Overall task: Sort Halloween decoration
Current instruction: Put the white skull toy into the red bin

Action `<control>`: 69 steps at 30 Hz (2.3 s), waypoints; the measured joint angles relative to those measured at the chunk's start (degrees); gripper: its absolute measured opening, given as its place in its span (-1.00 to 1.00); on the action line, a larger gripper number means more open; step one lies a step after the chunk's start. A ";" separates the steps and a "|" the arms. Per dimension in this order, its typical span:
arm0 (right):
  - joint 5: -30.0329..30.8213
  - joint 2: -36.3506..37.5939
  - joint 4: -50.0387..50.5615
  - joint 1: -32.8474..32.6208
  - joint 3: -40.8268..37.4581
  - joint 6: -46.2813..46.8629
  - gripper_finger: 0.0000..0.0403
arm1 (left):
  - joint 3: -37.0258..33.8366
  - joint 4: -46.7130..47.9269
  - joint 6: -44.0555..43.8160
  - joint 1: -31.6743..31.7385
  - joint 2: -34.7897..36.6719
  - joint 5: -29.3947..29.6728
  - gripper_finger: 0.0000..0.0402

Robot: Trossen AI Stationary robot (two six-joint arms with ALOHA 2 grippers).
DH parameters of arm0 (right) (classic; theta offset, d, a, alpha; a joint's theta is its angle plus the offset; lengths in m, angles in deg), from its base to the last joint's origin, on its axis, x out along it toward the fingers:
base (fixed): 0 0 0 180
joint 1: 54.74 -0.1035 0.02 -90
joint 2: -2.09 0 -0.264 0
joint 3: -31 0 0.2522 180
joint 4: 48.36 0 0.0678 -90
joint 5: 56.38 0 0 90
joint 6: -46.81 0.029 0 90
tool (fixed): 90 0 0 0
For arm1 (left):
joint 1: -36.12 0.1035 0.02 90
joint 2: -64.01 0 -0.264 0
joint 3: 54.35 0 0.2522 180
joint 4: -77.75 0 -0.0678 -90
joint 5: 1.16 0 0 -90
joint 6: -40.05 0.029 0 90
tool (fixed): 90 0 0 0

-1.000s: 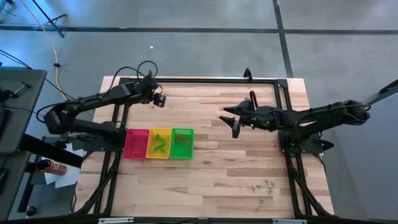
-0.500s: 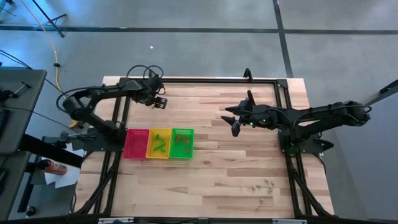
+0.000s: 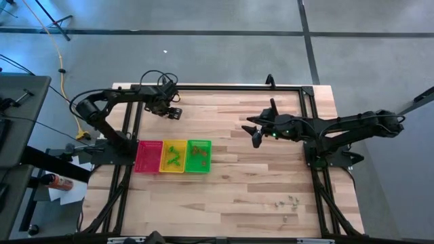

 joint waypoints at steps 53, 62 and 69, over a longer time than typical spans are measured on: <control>1.90 0.00 1.62 0.00 0.00 0.87 0.10 | 12.61 -6.95 11.31 0.32 18.49 -15.13 -0.79; 1.88 0.00 -1.94 0.00 0.00 0.86 0.10 | 13.07 -22.65 12.89 -2.50 32.97 -29.08 -0.79; 1.17 0.00 -14.19 0.00 0.00 -8.11 0.10 | 11.57 -22.95 14.76 -11.90 39.16 -29.05 -0.79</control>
